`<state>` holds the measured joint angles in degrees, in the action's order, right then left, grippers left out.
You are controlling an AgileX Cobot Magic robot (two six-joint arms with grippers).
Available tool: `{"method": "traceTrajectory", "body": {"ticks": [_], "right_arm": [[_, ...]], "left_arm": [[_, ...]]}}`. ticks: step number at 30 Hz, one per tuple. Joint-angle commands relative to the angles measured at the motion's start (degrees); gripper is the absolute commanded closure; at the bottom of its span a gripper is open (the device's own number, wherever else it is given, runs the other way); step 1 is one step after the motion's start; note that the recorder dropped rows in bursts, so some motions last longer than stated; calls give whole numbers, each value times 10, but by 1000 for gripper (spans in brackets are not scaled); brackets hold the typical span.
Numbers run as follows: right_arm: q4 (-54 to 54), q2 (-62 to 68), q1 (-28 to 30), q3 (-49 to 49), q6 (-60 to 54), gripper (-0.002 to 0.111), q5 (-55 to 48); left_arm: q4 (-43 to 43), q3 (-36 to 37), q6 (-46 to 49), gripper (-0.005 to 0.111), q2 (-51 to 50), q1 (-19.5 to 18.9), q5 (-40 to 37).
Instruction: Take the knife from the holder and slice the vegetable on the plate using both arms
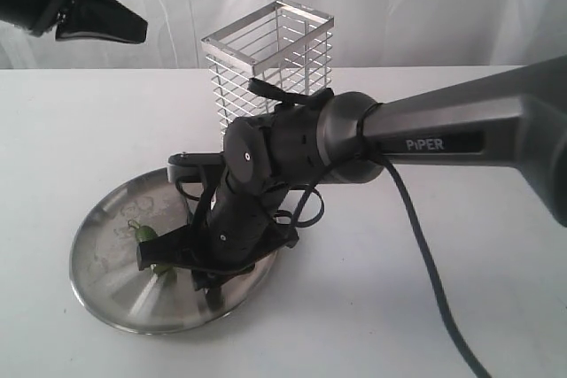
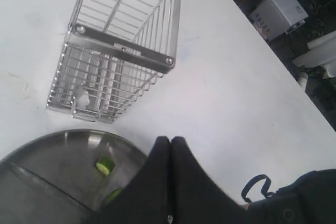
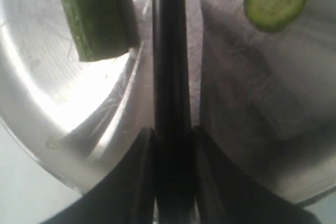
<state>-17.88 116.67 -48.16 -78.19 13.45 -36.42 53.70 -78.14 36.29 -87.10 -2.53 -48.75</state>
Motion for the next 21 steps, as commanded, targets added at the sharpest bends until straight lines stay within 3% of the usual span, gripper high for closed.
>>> {"method": "traceTrajectory", "body": {"ticks": [1,9,15,21], "right_arm": [[0,0,12,-7,-22,107,3],[-5,14,15,-7,-33,80,7],[-7,18,15,-7,-48,76,1],[37,-42,15,-4,-58,63,44]], "left_arm": [[1,68,16,107,43,-2,34],[1,144,26,107,107,-2,55],[1,171,27,107,149,-2,58],[-8,174,27,107,189,-2,69]]}}
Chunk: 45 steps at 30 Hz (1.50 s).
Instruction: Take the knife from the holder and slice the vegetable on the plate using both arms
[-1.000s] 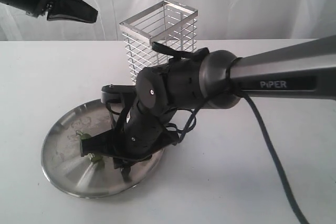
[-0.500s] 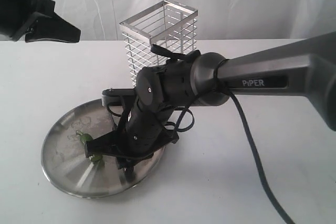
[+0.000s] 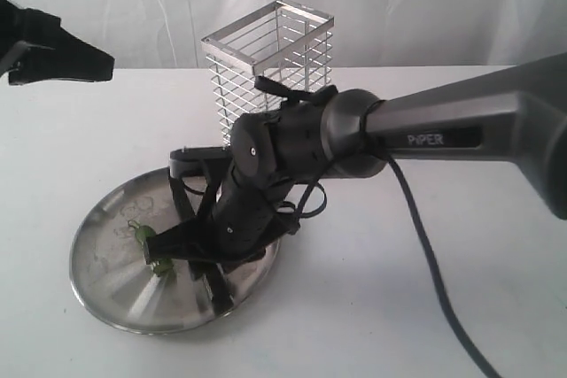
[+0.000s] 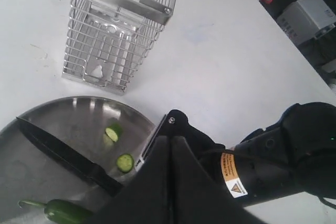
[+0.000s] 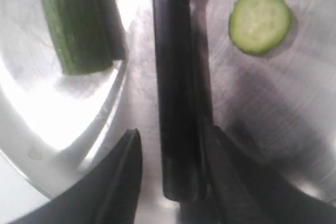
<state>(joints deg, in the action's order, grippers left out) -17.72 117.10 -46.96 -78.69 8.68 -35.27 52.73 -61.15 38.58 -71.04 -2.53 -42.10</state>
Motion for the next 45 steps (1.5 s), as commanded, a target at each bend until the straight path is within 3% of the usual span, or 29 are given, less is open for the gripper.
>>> {"method": "traceTrajectory", "body": {"ticks": [1,6,12,17,23,30,42,43,45], "right_arm": [[46,-59,3,2,-9,62,39],[74,-125,0,37,-10,65,91],[87,-241,-16,187,-10,108,245],[87,-344,-28,313,-10,108,398],[87,-445,-30,401,-14,108,455],[87,-493,-30,421,-14,108,453],[86,-498,-30,421,-14,108,453],[86,-498,-30,421,-14,108,453],[86,-498,-30,421,-14,108,453]], "left_arm": [[-1,4,4,107,35,-2,4],[-5,21,20,107,77,-2,26],[19,137,61,107,179,0,98],[52,242,101,107,267,24,181],[43,333,99,107,365,26,269],[33,358,97,107,390,26,211],[32,363,97,107,389,26,213],[-1,370,97,107,389,26,219],[-166,382,97,107,404,26,215]]}}
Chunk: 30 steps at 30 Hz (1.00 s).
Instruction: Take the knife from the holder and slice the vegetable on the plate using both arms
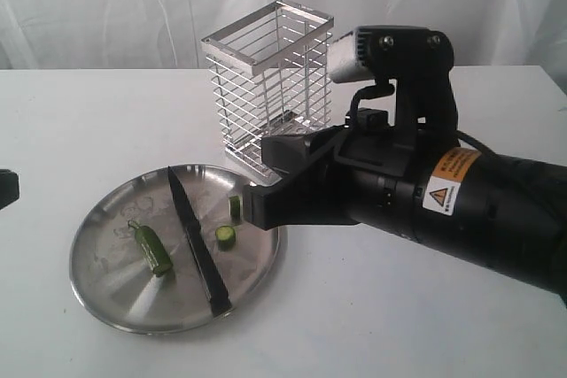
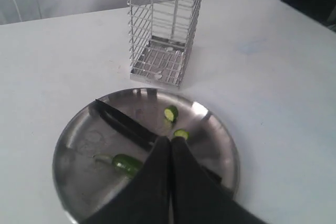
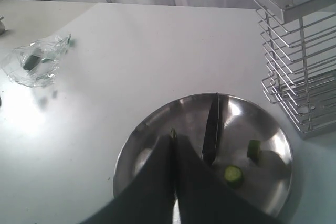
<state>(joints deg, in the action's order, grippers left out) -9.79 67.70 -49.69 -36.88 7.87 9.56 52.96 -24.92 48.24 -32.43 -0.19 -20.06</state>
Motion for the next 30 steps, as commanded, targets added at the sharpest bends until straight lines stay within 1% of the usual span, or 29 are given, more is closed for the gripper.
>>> {"method": "traceTrajectory", "body": {"ticks": [1,3,6,10,12,14,15,17,23,25,27,29,30], "right_arm": [[7,-5,-2,3,-6,108,5],[7,-5,-2,3,-6,108,5],[7,-5,-2,3,-6,108,5],[7,-5,-2,3,-6,108,5],[7,-5,-2,3,-6,108,5],[7,-5,-2,3,-6,108,5],[7,-5,-2,3,-6,108,5],[7,-5,-2,3,-6,108,5],[7,-5,-2,3,-6,108,5],[6,-4,-2,3,-6,108,5],[6,-4,-2,3,-6,108,5],[6,-4,-2,3,-6,108,5],[6,-4,-2,3,-6,108,5]], "left_arm": [[-208,27,0,107,23,3,-5],[-274,47,0,107,42,3,-5],[-288,71,0,107,78,3,-7],[-309,83,0,107,135,3,-26],[-347,83,0,107,156,3,-23],[-413,84,0,107,177,3,-23],[-432,85,-1,107,184,3,-22],[-435,99,-27,107,200,3,3],[-435,186,-214,107,243,3,161],[-449,218,-294,107,256,3,193],[-473,244,-378,107,270,3,201],[-478,249,-433,107,286,3,201],[-481,249,-450,107,295,3,175]]}}
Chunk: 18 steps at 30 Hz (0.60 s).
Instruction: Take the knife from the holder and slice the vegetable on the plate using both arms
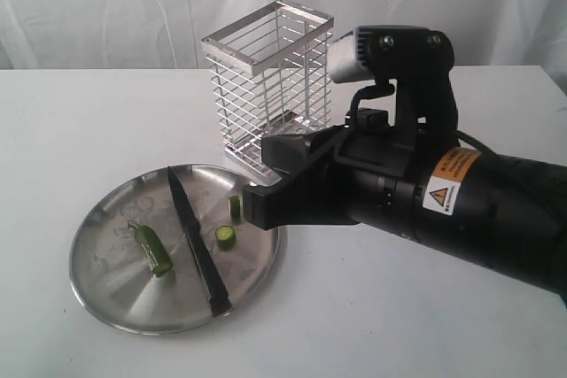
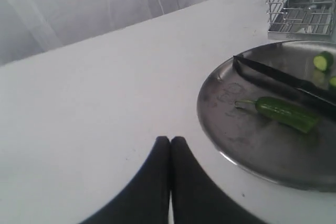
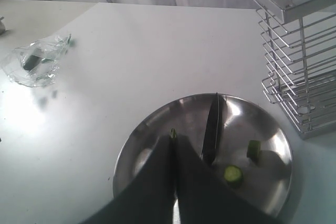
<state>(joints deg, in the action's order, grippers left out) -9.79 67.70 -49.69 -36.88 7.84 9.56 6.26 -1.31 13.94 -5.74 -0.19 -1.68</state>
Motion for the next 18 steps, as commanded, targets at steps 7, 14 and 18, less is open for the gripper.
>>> {"method": "traceTrajectory", "body": {"ticks": [7,14,18], "right_arm": [[6,-4,-2,3,-6,108,5],[6,-4,-2,3,-6,108,5],[6,-4,-2,3,-6,108,5]], "left_arm": [[-25,13,-119,107,57,3,-65],[-25,13,-125,107,57,3,-64],[-25,13,-125,107,57,3,-66]]}}
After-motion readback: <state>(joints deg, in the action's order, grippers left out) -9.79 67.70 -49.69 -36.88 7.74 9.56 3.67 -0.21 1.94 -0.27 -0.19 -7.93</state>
